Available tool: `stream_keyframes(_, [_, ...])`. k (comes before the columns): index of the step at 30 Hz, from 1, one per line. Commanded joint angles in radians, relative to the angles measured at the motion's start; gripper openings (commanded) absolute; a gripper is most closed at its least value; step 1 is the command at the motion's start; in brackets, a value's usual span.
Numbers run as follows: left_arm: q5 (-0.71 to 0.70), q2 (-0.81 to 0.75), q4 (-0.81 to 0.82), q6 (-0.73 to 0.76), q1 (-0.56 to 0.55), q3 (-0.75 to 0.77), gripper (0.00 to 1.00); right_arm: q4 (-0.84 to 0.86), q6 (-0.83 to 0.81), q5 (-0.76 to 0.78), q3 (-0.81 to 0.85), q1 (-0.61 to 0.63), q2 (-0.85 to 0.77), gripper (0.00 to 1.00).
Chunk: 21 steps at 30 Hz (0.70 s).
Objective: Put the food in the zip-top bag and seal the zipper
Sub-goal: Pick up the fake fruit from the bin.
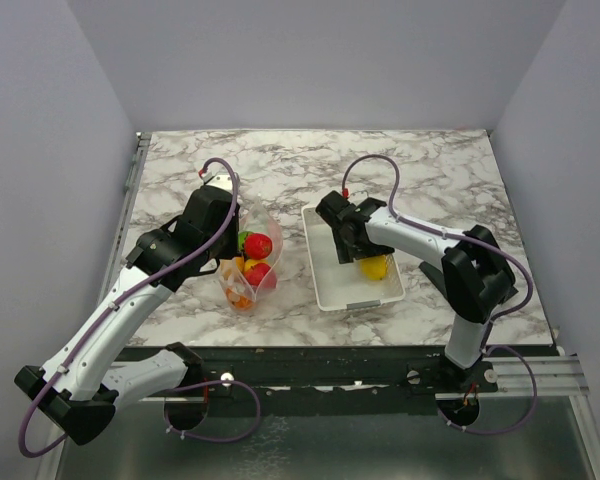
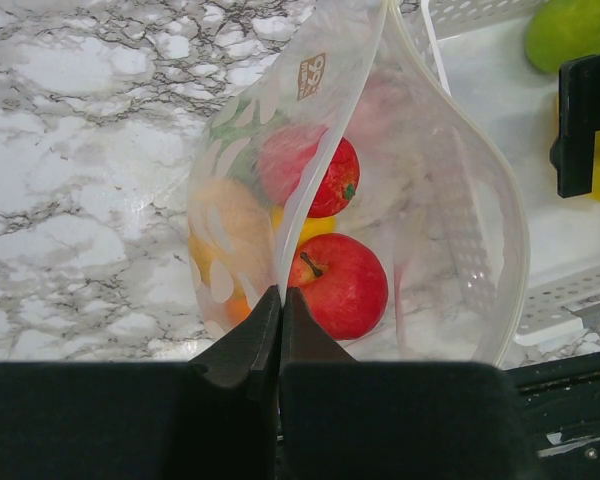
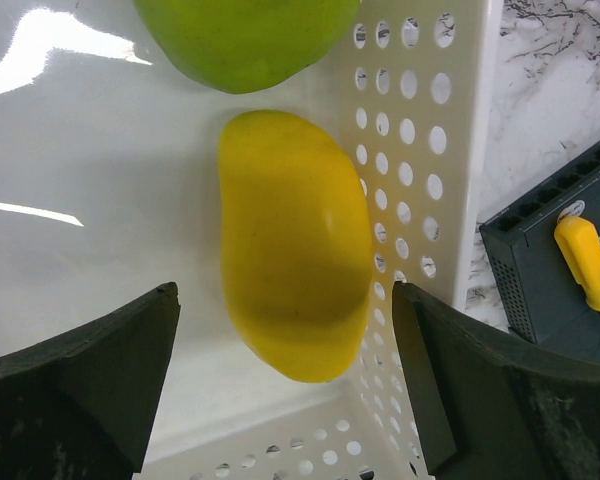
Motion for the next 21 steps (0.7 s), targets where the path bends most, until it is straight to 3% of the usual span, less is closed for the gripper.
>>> stream_keyframes(1, [-0.012,-0.006,0.002,0.010,0.000,-0.006,0.00,0.035,0.002,0.020,-0.006,-0.009,0.035,0.92])
stream_keyframes(14, [-0.011,0.004,0.003,0.017,0.000,-0.006,0.00,0.062,-0.002,0.039,-0.027,-0.019,0.066,0.79])
stream_keyframes(18, [-0.008,0.007,0.004,0.016,0.000,-0.005,0.00,0.062,-0.006,0.046,-0.028,-0.020,0.074,0.70])
stream_keyframes(21, [-0.006,0.010,0.005,0.017,0.000,-0.002,0.00,0.063,-0.011,0.037,-0.027,-0.020,0.068,0.57])
